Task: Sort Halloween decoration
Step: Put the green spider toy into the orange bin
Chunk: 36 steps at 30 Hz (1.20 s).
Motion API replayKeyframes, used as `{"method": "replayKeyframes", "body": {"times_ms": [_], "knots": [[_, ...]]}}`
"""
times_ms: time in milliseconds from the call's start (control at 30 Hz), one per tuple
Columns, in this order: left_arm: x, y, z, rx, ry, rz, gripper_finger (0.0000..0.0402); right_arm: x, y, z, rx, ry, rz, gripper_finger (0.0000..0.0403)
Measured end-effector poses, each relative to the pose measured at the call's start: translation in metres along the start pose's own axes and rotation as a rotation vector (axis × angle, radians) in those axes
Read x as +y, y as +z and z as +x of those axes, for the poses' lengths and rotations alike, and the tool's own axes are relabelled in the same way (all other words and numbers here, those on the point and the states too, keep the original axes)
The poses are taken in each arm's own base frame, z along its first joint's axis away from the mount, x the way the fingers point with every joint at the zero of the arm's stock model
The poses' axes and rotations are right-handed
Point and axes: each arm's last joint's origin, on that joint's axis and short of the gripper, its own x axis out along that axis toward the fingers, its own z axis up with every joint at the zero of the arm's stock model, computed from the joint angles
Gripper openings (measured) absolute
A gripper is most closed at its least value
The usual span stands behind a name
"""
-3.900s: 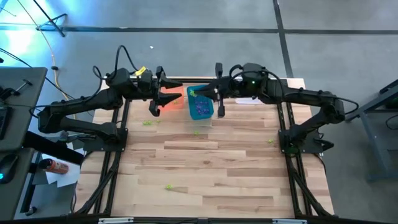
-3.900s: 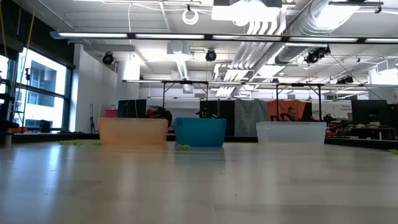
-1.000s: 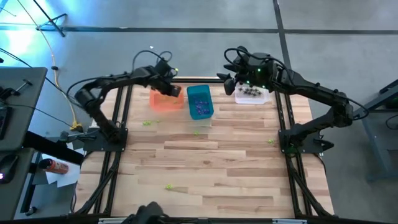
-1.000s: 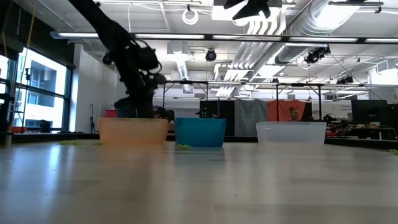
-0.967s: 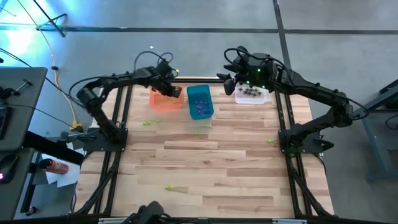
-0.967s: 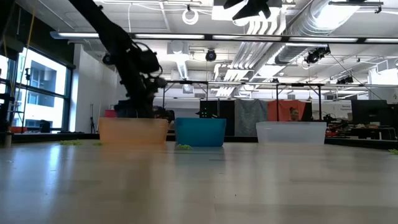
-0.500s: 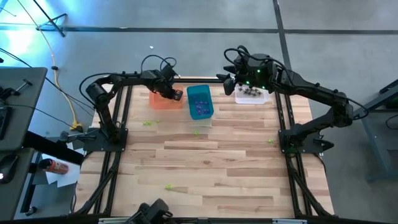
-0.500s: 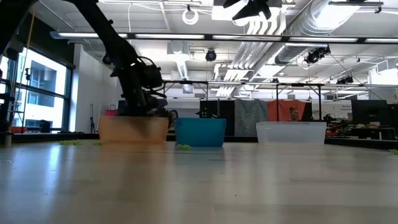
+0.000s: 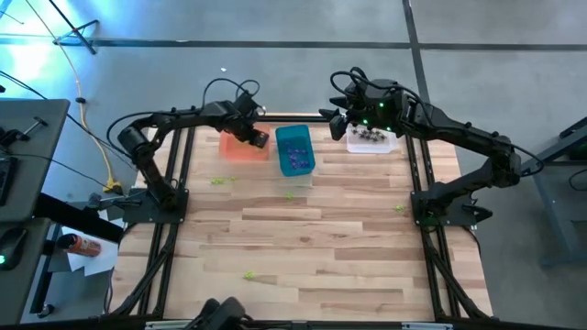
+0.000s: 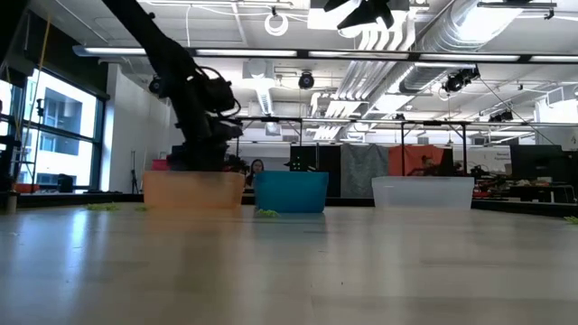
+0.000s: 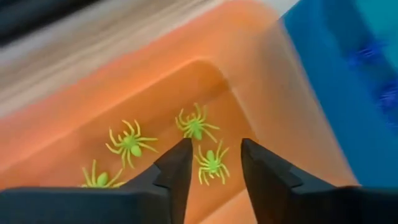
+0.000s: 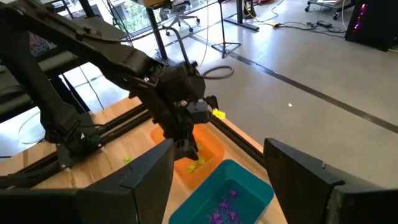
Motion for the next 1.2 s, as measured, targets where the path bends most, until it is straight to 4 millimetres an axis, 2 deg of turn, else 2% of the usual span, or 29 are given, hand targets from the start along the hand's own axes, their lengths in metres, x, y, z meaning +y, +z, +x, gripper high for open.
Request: {"method": "replayKeyframes", "body": {"times_ms": [233,367,467,567,700,800,900,1067,1200], "knots": [[-0.006,0.001,-0.036,-0.093,-0.019,0.027,0.0163,0.000,0.000,0.000,0.000,0.000,-0.002,0.0244],[-0.012,-0.005,-0.074,-0.158,-0.067,0.050,0.0172,0.000,0.000,0.000,0.000,0.000,-0.002,0.0244],[-0.023,-0.017,-0.109,-0.208,-0.140,0.123,0.0171,0.000,0.000,0.000,0.000,0.000,-0.003,0.0244],[-0.038,-0.038,-0.144,-0.256,-0.188,0.217,0.0167,0.000,0.000,0.000,0.000,0.000,-0.002,0.0244],[-0.050,-0.071,-0.169,-0.240,-0.111,0.232,0.0163,0.000,0.000,0.000,0.000,-0.001,-0.008,0.0244],[-0.051,-0.086,-0.168,-0.159,0.011,0.149,0.0163,0.000,0.000,0.000,0.000,-0.001,-0.010,0.0244],[-0.051,-0.089,-0.159,-0.092,0.069,0.110,0.0163,0.000,-0.001,0.003,0.007,-0.002,-0.012,0.0244],[-0.048,-0.093,-0.121,0.027,0.091,0.109,0.0162,0.001,-0.007,0.013,0.045,-0.013,-0.013,0.0244],[-0.036,-0.112,-0.087,0.165,0.160,0.084,0.0162,0.002,-0.014,0.025,0.100,-0.015,-0.012,0.0244]]}}
